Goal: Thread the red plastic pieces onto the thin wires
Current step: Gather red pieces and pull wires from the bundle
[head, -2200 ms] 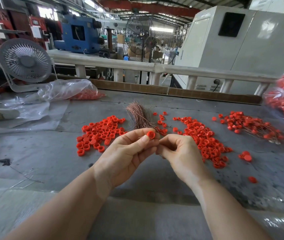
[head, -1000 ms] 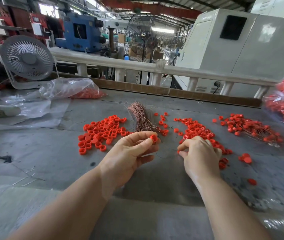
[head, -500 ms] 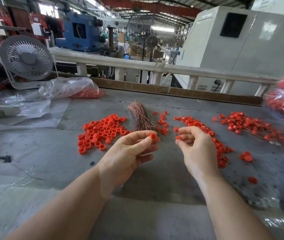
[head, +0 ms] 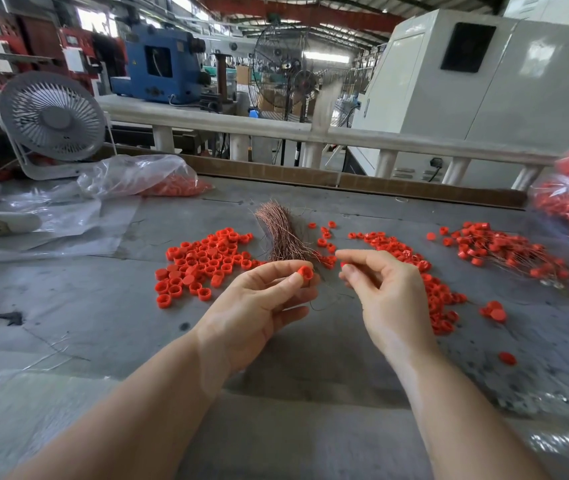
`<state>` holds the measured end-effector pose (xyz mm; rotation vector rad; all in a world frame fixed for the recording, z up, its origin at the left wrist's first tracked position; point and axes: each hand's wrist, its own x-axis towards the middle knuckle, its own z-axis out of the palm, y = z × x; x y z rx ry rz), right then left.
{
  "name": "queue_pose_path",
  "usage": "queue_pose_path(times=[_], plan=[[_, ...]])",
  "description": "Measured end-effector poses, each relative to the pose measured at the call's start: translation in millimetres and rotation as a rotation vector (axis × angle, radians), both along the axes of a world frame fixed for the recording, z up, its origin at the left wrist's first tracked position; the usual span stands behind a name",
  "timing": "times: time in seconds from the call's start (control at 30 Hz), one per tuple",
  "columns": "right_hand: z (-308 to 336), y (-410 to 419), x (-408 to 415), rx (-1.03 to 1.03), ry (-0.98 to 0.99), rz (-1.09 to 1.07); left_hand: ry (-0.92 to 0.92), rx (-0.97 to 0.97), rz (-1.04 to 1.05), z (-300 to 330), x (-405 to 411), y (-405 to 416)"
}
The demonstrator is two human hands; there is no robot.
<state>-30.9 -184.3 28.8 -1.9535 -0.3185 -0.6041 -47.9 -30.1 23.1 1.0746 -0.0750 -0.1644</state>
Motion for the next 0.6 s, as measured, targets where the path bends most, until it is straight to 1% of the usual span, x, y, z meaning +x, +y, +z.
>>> queue_pose_path(times=[0.13,0.2,0.27,0.33,0.47,0.53,0.6], plan=[[2,6,-3,0.035,0.013,0.103,0.004,-0.001,0.0,0,0,1],[3,8,-4,0.092,0.013,0.12,0.003,0.0,0.001,0,0,1],[2,9,-5,0.103,-0.02,0.112,-0.001,0.0,0.008,0,-1,1],[1,10,-6,0.064,-0.09,0.112,-0.004,0.004,0.024,0,0,0],[-1,12,-7,-0.108,-0.269,0.129,-0.013,0.003,0.037,-1,1,-1],[-2,13,-7,-0.148,-0.282,0.139,-0.022,0.001,0.026,-2,1,0],[-2,15,-8,-0.129,-0.265,0.136,-0.031,0.012,0.014,-2,1,0]])
